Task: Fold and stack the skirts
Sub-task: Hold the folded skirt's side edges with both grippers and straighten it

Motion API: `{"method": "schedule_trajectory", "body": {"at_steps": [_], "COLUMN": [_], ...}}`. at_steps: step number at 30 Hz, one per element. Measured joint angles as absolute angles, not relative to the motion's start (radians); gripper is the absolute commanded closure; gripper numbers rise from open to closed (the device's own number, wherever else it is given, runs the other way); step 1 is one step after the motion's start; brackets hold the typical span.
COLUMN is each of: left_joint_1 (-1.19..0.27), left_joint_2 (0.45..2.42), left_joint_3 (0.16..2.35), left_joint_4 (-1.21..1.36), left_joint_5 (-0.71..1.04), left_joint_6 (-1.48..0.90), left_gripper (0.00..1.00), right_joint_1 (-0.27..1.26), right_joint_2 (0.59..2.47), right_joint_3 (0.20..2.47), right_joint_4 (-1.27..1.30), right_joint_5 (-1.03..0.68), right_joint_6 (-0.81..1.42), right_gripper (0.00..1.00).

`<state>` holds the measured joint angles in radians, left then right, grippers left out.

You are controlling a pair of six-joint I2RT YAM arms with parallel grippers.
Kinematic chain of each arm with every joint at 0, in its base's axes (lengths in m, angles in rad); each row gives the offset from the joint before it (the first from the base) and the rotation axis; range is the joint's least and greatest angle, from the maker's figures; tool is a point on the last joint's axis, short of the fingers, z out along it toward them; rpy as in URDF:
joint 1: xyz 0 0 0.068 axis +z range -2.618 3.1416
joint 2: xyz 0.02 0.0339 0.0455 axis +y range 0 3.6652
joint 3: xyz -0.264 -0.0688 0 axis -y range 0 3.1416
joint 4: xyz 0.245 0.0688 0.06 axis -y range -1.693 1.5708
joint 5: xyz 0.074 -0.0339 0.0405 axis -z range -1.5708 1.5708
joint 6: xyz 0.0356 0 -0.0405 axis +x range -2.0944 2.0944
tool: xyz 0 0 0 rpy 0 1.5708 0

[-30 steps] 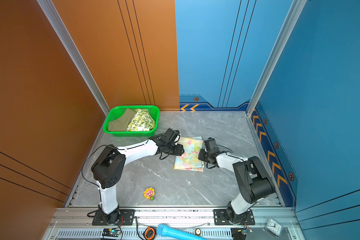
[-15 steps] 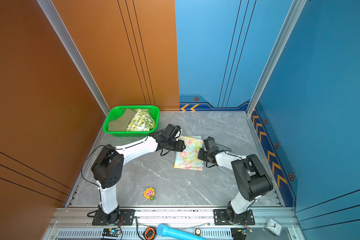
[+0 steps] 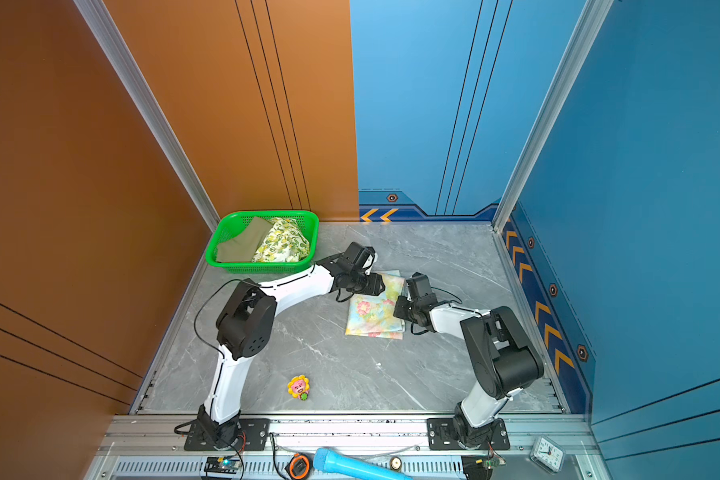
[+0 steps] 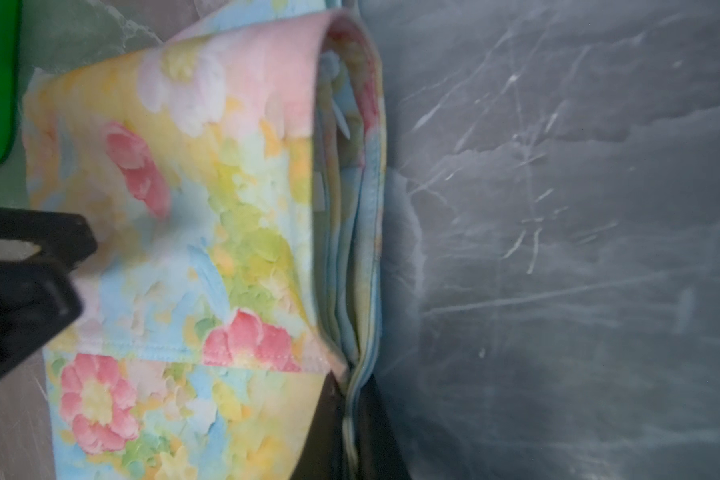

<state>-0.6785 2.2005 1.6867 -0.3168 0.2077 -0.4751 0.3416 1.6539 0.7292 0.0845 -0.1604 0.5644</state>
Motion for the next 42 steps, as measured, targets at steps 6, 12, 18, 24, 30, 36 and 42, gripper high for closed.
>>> {"method": "schedule_trajectory", "body": {"at_steps": [6,12,18,24,30,36,42], "left_joint_1": [-0.633,-0.614,-0.618,-0.645,-0.673,-0.676,-0.684], "left_joint_2": [2.27,2.267,2.122,1.969,2.014,2.039,2.006], "left_joint_3": [1.718,1.731,1.634,1.478,1.375,1.377,1.361], "left_joint_4": [-0.278,-0.297,-0.323,-0.293,-0.278,-0.262,-0.281], "left_joint_5": [0.244,0.263,0.274,0.274,0.273,0.27,0.263], "left_joint_6": [-0.475,-0.46,-0.461,-0.462,-0.469,-0.469,-0.469], "left_gripper": [0.43,0.4,0.39,0.4,0.4,0.4,0.4], "right_joint_1": [0.342,0.339,0.332,0.329,0.328,0.327,0.325], "right_joint_2": [1.653,1.653,1.653,1.653,1.647,1.634,1.631], "right_joint_3": [0.724,0.723,0.72,0.713,0.71,0.702,0.701], "right_joint_4": [0.094,0.097,0.101,0.113,0.113,0.099,0.095], "right_joint_5": [-0.164,-0.169,-0.182,-0.187,-0.186,-0.185,-0.186], "right_joint_6": [0.564,0.561,0.57,0.589,0.602,0.603,0.603], "right_gripper": [1.0,1.0,1.0,1.0,1.0,1.0,1.0]}}
